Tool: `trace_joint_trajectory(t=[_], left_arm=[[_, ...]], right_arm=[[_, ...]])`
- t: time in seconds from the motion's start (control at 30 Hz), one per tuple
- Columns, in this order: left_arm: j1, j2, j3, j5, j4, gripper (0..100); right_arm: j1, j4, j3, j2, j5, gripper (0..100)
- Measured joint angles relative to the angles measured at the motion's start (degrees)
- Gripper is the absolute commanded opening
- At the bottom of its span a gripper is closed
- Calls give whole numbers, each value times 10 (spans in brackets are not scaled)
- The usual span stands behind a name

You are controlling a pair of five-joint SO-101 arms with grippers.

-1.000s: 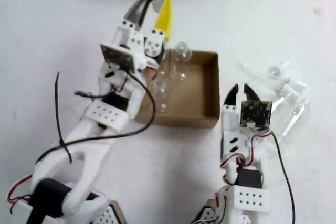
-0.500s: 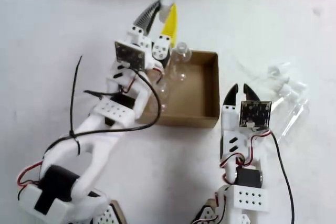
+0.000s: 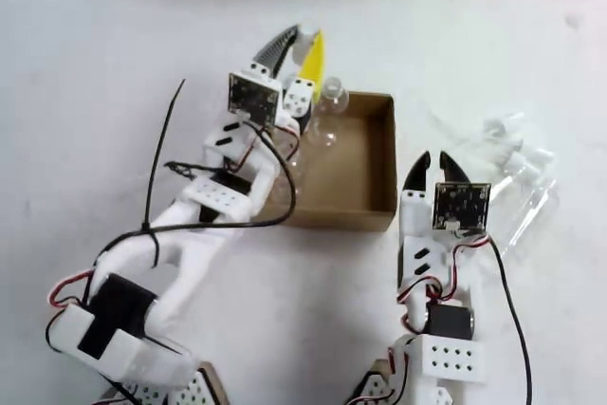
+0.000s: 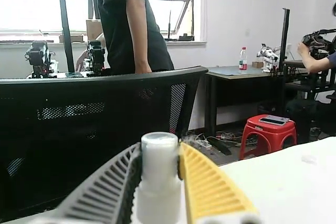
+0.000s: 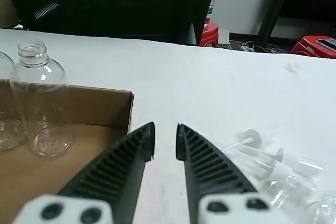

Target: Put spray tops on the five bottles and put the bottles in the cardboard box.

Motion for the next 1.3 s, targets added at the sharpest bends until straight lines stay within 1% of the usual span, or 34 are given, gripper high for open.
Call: trace_joint_trajectory(t=[0.23, 0.77, 0.83, 0.97, 1.07, 1.13, 1.3], left_arm=[[-18, 2, 18, 0, 0, 21], [-20, 3, 43, 0, 0, 24], [-20, 3, 43, 0, 0, 55], [-20, 3, 43, 1, 0, 188], [-21, 3, 55, 21, 0, 263], [-20, 3, 58, 32, 0, 265], [-22, 3, 58, 39, 0, 221]], right_arm=[[0, 0, 0, 0, 0, 60], [0, 0, 0, 0, 0, 60], [0, 0, 0, 0, 0, 60], [0, 0, 0, 0, 0, 60], [0, 0, 0, 0, 0, 60], [0, 0, 0, 0, 0, 60], [0, 0, 0, 0, 0, 60]])
